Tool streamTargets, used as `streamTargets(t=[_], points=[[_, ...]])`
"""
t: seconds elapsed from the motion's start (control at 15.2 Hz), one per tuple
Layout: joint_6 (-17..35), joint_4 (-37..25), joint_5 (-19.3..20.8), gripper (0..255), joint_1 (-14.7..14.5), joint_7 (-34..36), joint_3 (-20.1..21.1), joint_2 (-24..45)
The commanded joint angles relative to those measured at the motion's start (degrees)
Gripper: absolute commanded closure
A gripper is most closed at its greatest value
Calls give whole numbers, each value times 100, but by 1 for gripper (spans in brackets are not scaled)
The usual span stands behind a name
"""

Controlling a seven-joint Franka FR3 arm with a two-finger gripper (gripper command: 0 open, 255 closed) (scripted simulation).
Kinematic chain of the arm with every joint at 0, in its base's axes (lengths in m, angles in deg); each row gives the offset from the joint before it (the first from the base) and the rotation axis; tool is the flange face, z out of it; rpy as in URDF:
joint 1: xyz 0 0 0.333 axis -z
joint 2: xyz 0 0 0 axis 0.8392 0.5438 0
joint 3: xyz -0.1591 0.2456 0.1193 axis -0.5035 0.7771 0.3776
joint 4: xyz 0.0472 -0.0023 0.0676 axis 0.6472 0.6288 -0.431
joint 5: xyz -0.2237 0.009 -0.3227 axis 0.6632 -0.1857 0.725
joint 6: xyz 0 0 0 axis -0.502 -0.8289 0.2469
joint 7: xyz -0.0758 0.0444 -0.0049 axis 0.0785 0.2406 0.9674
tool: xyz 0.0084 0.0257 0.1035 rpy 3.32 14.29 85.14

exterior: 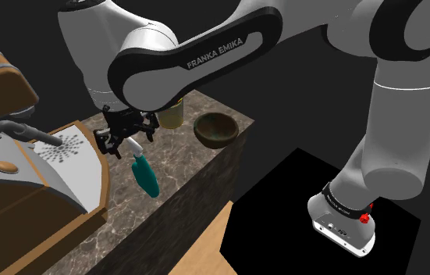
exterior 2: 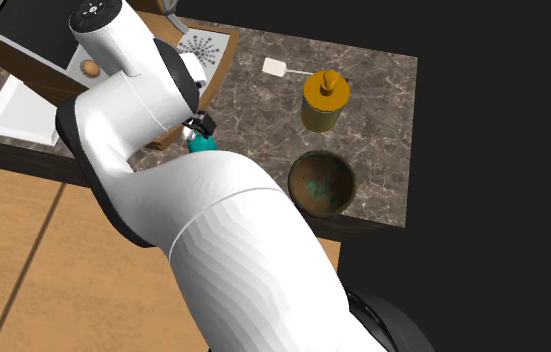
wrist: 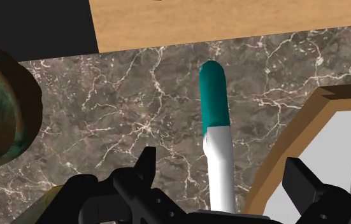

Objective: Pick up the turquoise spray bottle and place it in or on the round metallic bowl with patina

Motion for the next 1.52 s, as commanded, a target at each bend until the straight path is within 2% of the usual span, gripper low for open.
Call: streamTargets(t=[0.0,0.33,0.4,0.99,1.45], points=[[27,22,4,0,5,1,-3,2],[26,22,4,0,4,2,-3,2],[26,22,4,255,4,2,-3,2],[27,22,4,255,4,1,-3,2],[-443,-349,-112,255,3,-100,52,-129]])
